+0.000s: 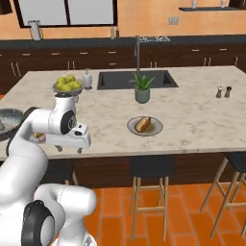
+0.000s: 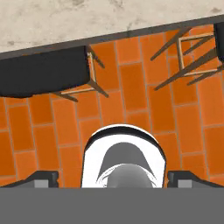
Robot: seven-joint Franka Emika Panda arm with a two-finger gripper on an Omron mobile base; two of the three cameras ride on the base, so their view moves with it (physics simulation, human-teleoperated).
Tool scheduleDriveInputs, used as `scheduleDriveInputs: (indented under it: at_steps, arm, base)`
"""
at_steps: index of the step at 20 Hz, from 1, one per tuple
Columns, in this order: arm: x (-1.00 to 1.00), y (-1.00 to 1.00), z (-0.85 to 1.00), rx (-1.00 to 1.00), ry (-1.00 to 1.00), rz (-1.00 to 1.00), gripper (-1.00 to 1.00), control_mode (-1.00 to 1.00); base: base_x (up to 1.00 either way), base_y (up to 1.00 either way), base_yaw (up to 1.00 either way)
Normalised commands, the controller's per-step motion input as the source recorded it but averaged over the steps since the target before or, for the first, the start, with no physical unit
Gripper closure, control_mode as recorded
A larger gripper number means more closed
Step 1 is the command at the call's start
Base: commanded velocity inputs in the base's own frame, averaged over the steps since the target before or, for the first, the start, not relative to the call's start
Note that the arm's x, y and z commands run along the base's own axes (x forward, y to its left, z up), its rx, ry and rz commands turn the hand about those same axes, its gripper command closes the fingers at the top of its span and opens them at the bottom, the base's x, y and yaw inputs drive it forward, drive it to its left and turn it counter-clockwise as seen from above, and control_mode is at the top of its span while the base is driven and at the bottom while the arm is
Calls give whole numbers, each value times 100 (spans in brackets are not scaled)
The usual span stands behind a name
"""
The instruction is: Place one bun and one sausage from the bowl on each plate.
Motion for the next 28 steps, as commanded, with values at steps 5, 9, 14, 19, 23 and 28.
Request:
scheduleDriveInputs:
  at_steps: [5,9,14,19,23,28]
  arm:
    - [0,0,0,0,0,0,-100,100]
    - [0,0,0,0,0,0,-100,100]
    - [0,0,0,0,0,0,-100,100]
    - [54,38,7,0,-1,16,-100,-100]
    - [99,95,0,0,-4,24,-100,-100]
    - [84,86,-15,0,-6,21,-100,-100]
  base:
    - [4,100,15]
    - [39,100,24]
    - [94,61,15]
    - [33,6,8]
    - [0,0,0]
    - [0,0,0]
